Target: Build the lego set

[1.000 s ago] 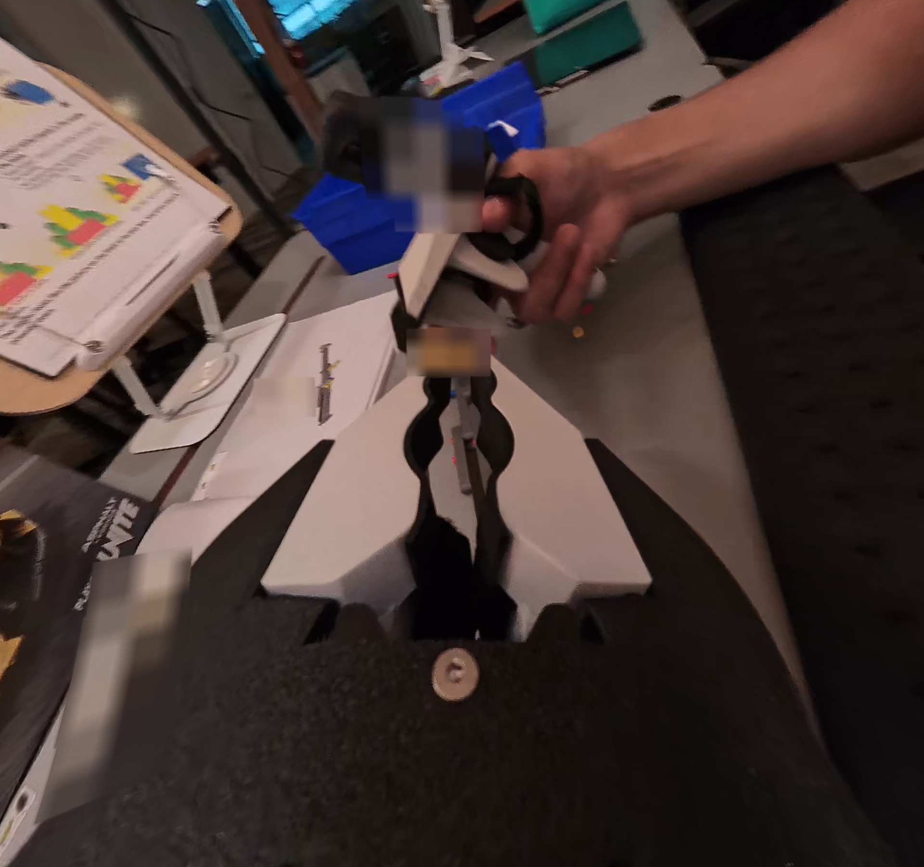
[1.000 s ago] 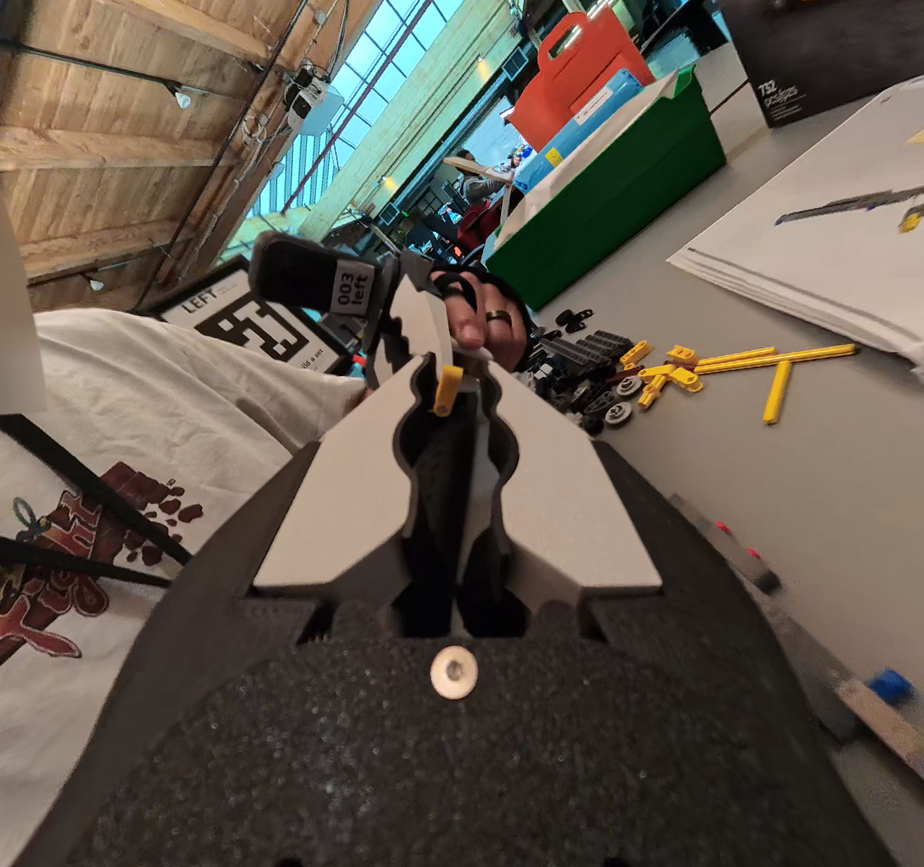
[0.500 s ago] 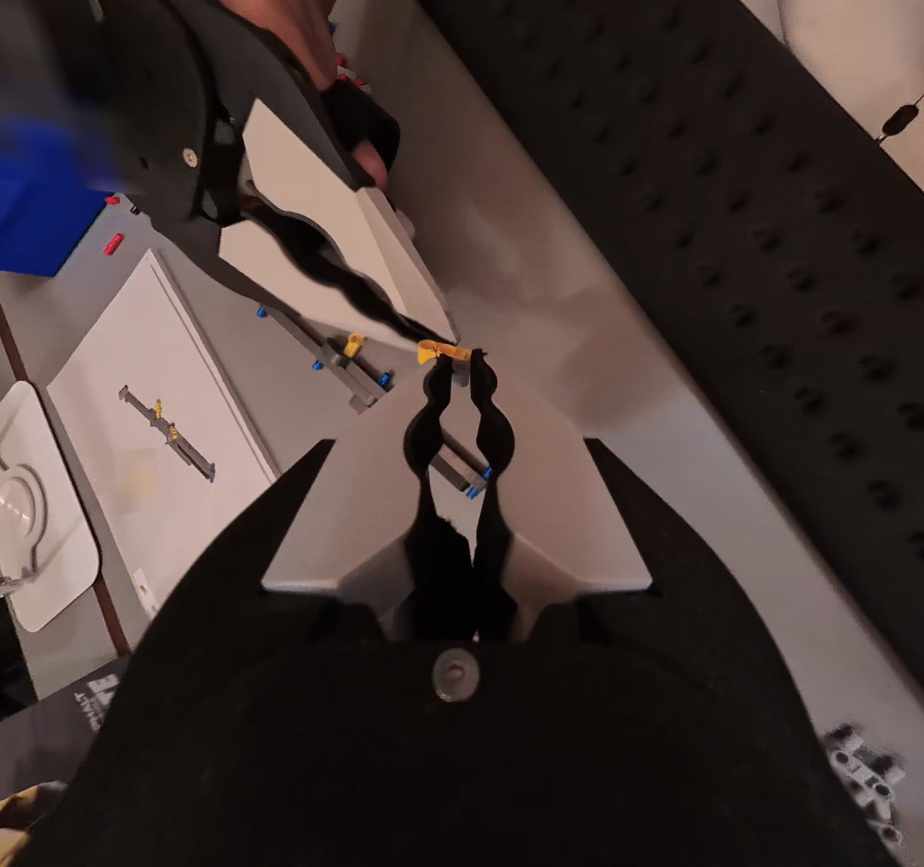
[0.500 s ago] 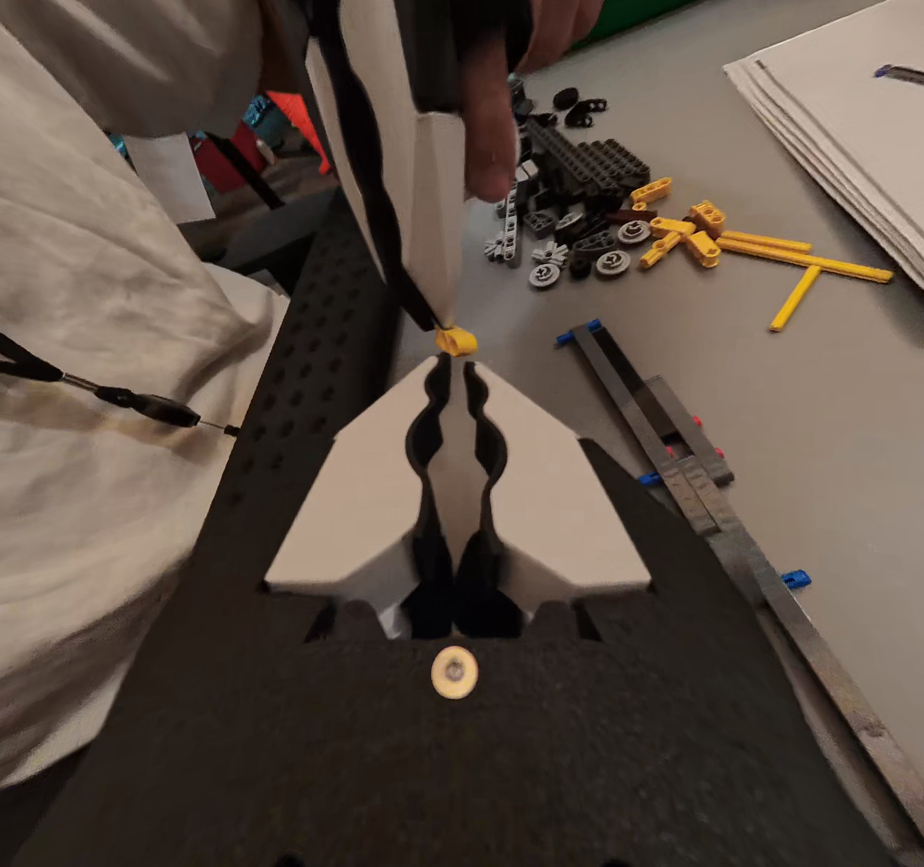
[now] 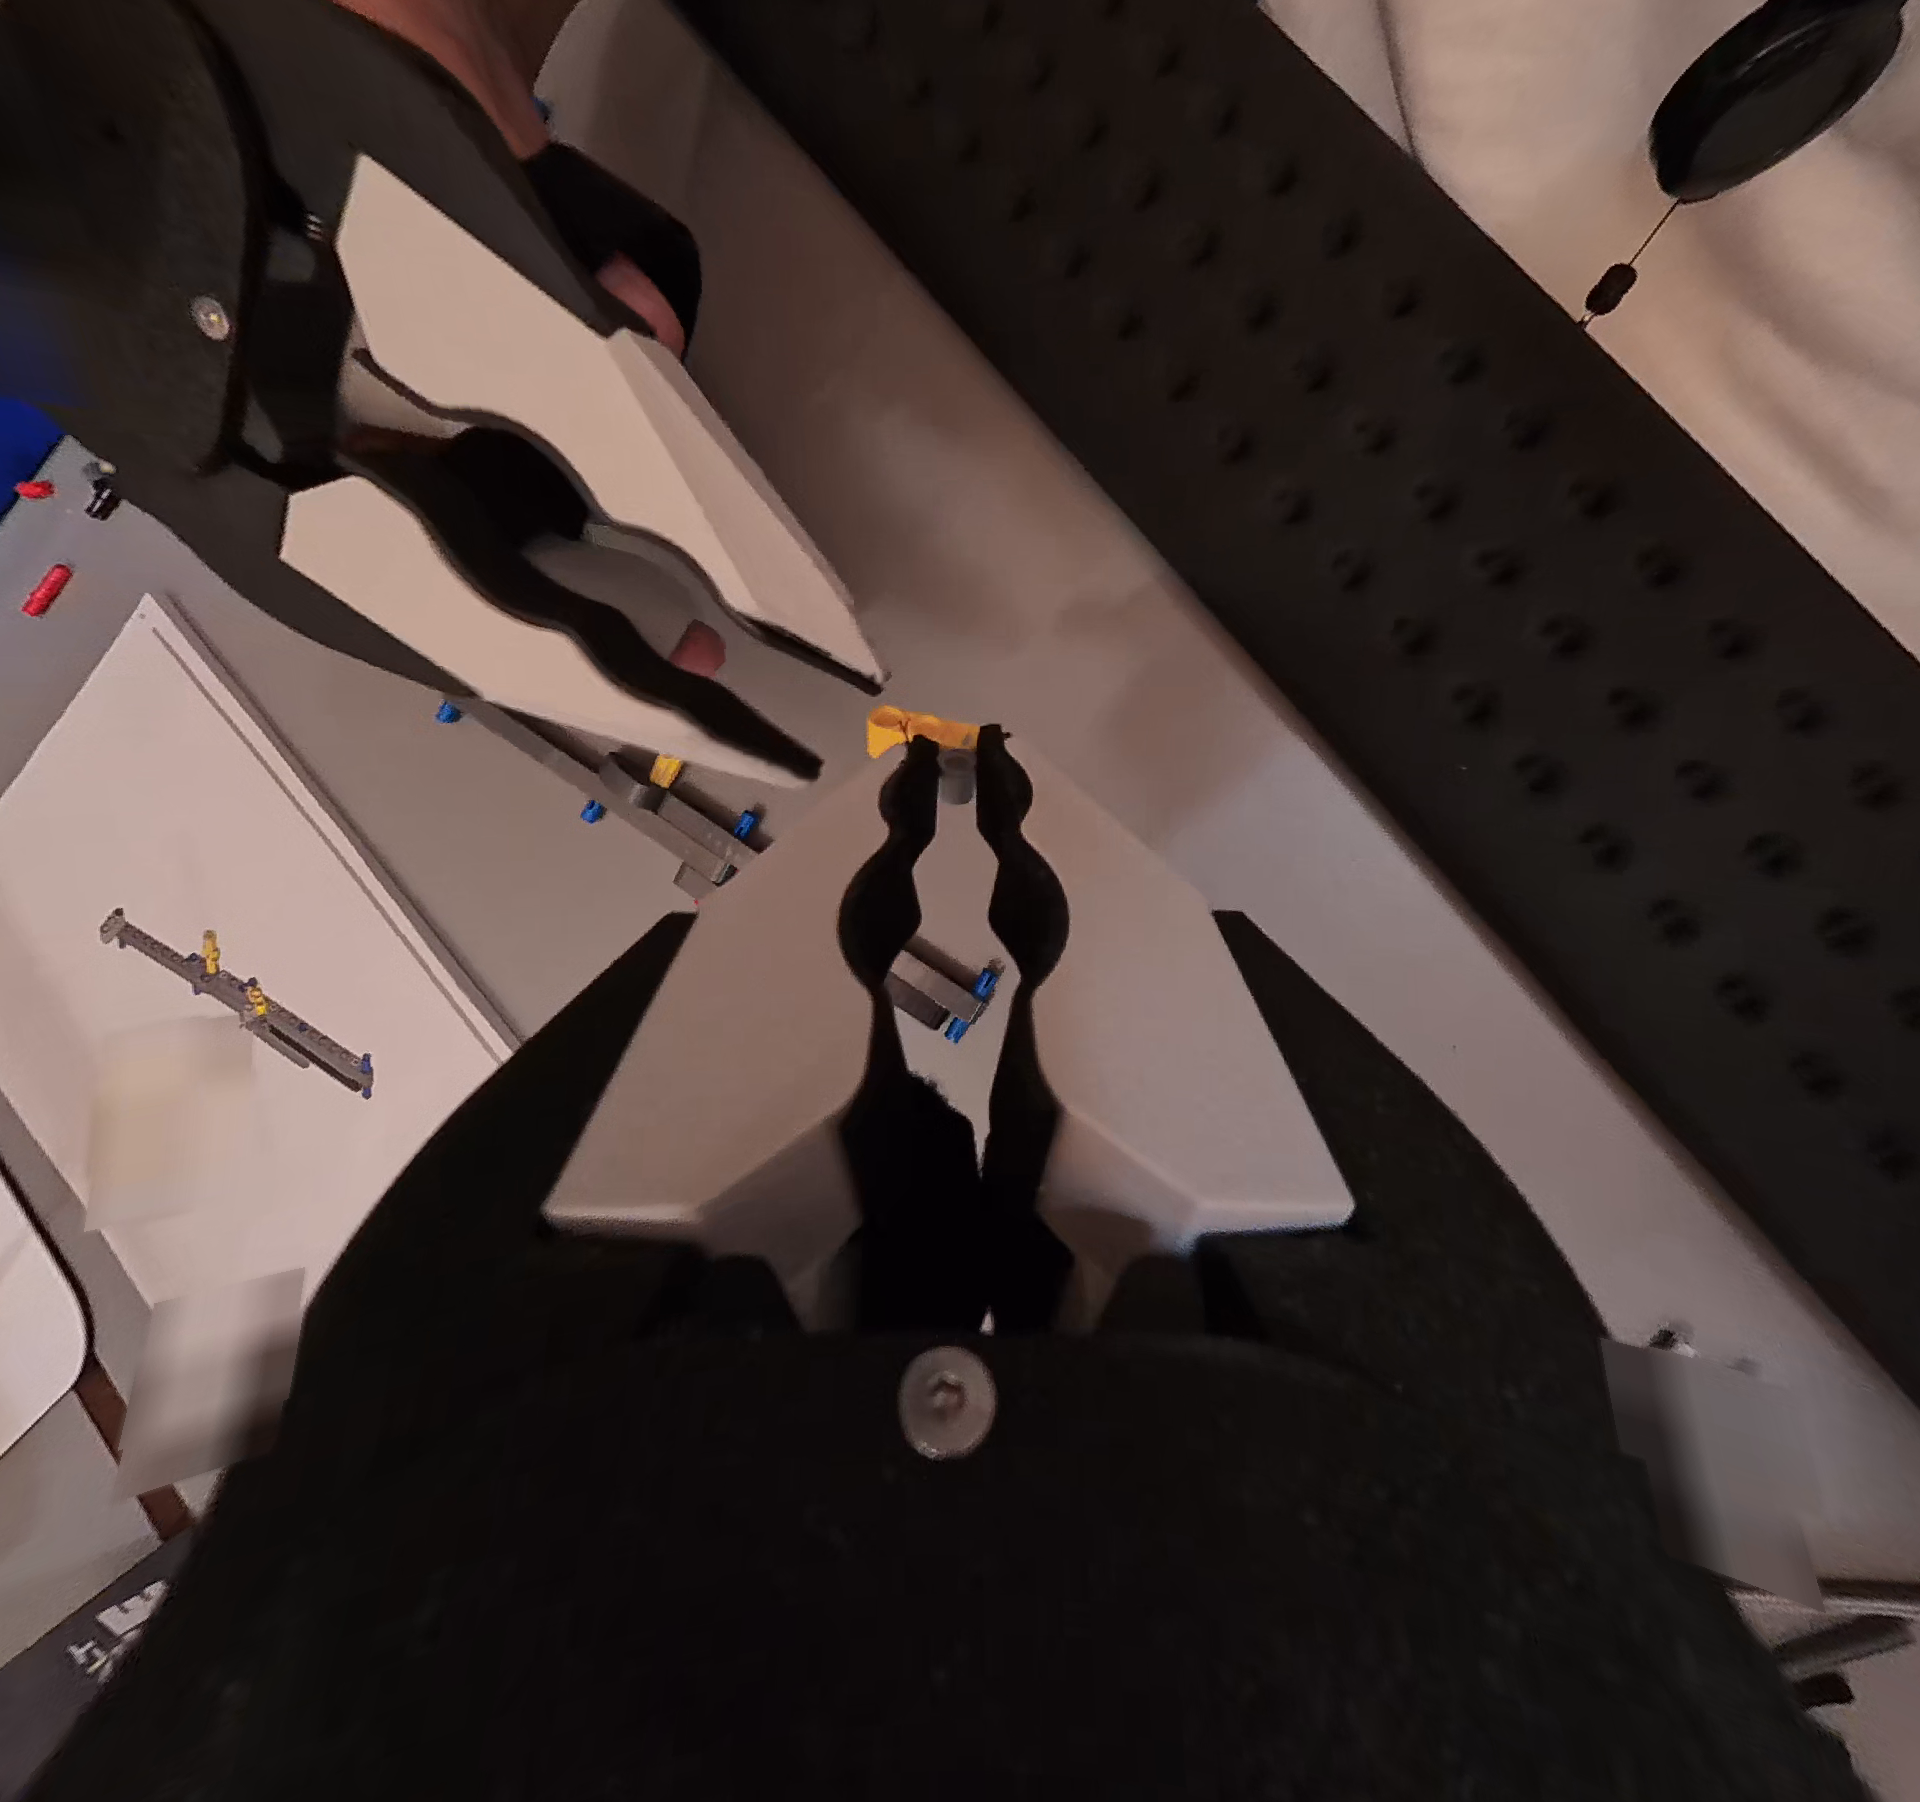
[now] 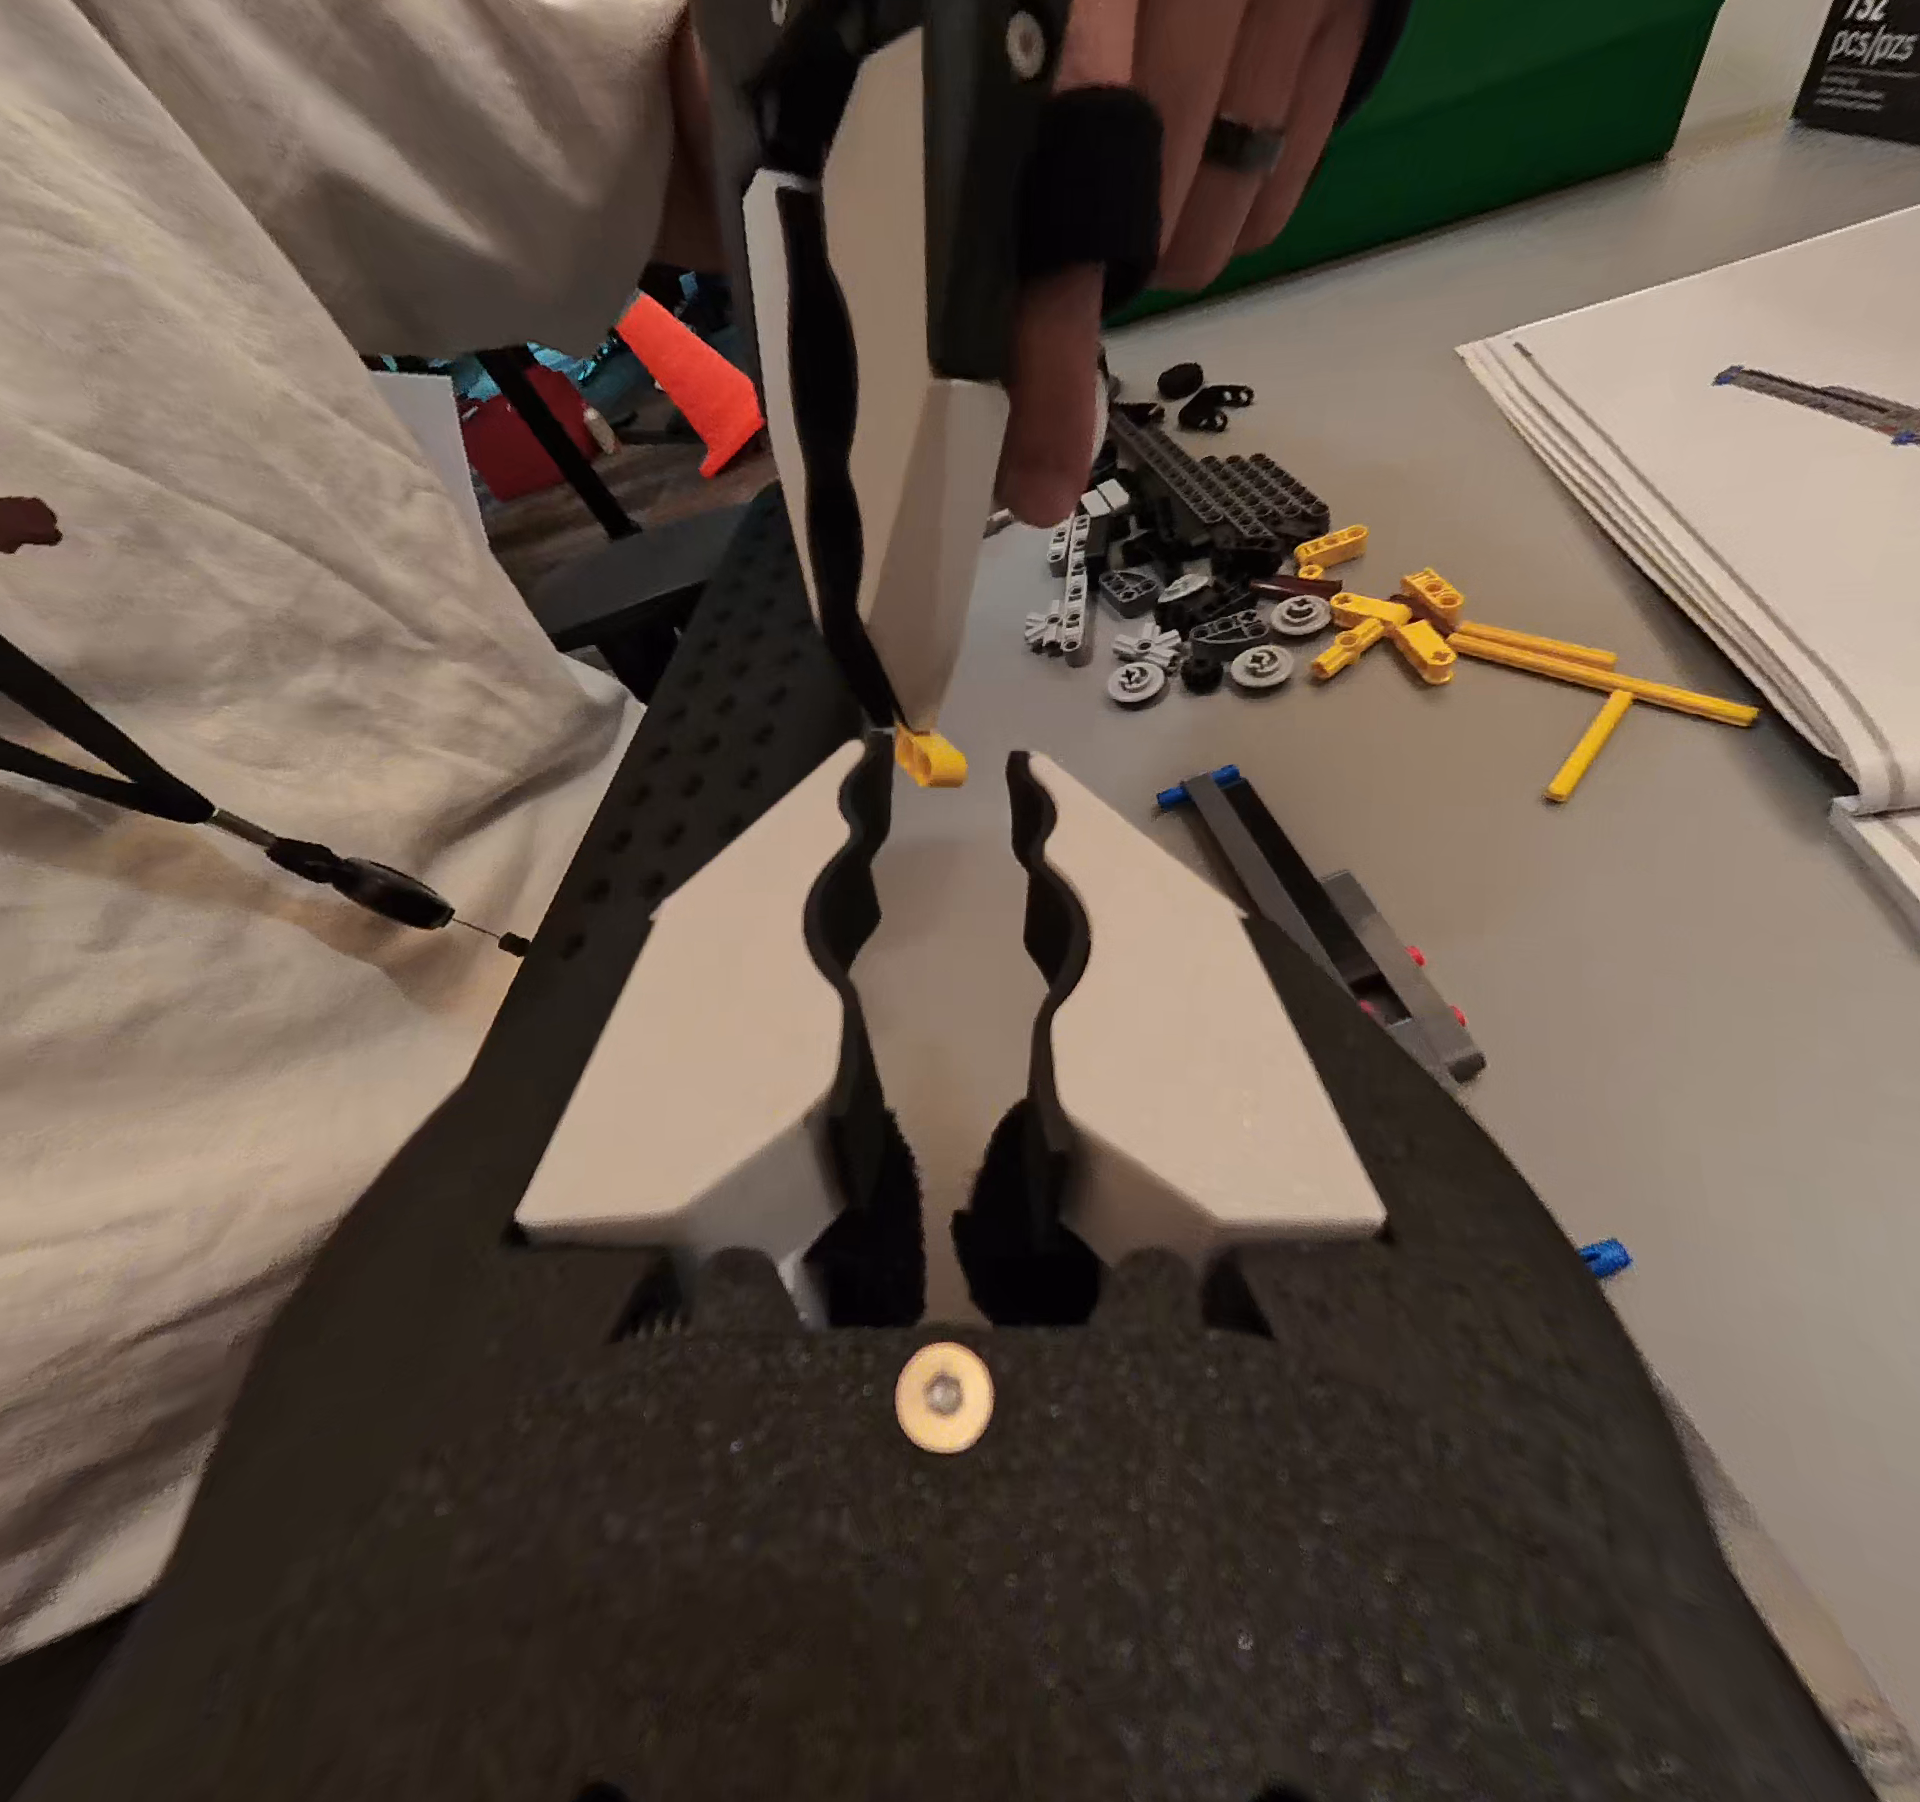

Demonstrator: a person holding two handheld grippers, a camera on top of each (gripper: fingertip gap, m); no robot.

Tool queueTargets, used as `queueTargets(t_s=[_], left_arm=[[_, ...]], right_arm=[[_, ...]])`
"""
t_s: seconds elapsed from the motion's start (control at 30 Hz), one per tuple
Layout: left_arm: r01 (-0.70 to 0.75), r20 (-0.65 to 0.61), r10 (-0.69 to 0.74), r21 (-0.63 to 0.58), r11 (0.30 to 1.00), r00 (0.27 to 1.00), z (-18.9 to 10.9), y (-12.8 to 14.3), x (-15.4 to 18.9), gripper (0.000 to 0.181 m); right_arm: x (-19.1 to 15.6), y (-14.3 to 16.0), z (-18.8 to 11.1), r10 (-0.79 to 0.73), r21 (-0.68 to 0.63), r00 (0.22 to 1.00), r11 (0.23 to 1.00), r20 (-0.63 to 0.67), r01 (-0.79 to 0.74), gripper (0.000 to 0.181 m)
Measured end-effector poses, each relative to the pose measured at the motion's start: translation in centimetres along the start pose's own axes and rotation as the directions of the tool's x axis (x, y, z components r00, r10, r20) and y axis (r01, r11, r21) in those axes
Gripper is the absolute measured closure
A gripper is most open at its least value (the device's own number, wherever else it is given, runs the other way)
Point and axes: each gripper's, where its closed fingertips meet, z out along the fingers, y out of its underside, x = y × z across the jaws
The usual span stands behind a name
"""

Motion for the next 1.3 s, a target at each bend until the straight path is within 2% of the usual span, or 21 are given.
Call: queueTargets(t_s=[0.17, 0.3, 0.43, 0.57, 0.67, 0.73, 0.83, 0.9, 0.97, 1.03, 1.17, 1.3], left_arm=[[-0.017, -0.001, 0.017, 0.001, 1.000, 1.000, 0.0, -0.3, 0.0, 0.176], [-0.029, -0.014, 0.029, 0.008, 1.000, 0.999, 0.1, -0.6, 0.5, 0.176], [-0.048, 0.002, 0.048, 0.005, 0.999, 0.999, 0.4, -0.7, 0.8, 0.175], [-0.040, -0.024, 0.041, 0.034, 0.999, 0.999, 0.5, -1.3, 1.3, 0.176], [-0.056, -0.037, 0.056, -0.001, 0.998, 0.998, 1.0, -1.0, 1.7, 0.176], [-0.041, 0.000, 0.041, -0.015, 0.999, 0.999, 0.9, -0.7, 1.0, 0.175], [0.109, 0.176, -0.108, 0.006, 0.994, 0.978, 0.0, 0.1, -2.3, 0.177], [0.255, 0.245, -0.263, 0.062, 0.965, 0.933, -0.5, 0.8, -3.8, 0.176], [0.290, 0.327, -0.322, 0.143, 0.946, 0.889, -1.3, 1.1, -4.7, 0.169], [0.358, 0.394, -0.443, 0.273, 0.893, 0.805, -2.7, 1.3, -6.1, 0.162], [0.461, 0.300, -0.654, 0.512, 0.725, 0.695, -3.6, 1.2, -6.7, 0.161], [0.517, 0.242, -0.741, 0.583, 0.627, 0.626, -2.7, 2.1, -6.8, 0.161]], right_arm=[[-0.1, 0.4, 0.5, 0.010, -0.022, 1.000, 1.000, 0.011, -0.010, 0.157], [-1.2, 0.7, 0.9, 0.004, -0.036, 0.998, 0.999, 0.067, -0.002, 0.173], [-1.6, 1.2, 0.9, -0.038, -0.068, 0.998, 0.997, 0.059, 0.042, 0.173], [-2.2, 2.1, 1.6, -0.014, -0.115, 0.994, 0.993, 0.106, 0.027, 0.171], [-2.0, 2.7, 1.9, -0.051, -0.140, 0.995, 0.988, 0.089, 0.064, 0.173], [-1.3, 2.7, 1.8, -0.051, -0.140, 0.997, 0.988, 0.054, 0.058, 0.173], [0.9, 1.2, 0.7, -0.069, -0.065, 0.995, 0.996, -0.065, 0.064, 0.174], [2.2, 0.4, -0.4, -0.080, -0.027, 0.986, 0.997, -0.145, 0.077, 0.174], [2.8, -0.3, -1.1, -0.082, 0.012, 0.980, 0.996, -0.183, 0.086, 0.174], [3.5, -1.0, -1.7, -0.074, 0.050, 0.971, 0.995, -0.228, 0.088, 0.174], [4.2, -1.5, -2.1, -0.060, 0.085, 0.965, 0.993, -0.255, 0.084, 0.174], [4.5, -1.6, -2.1, -0.039, 0.106, 0.963, 0.992, -0.266, 0.069, 0.174]])
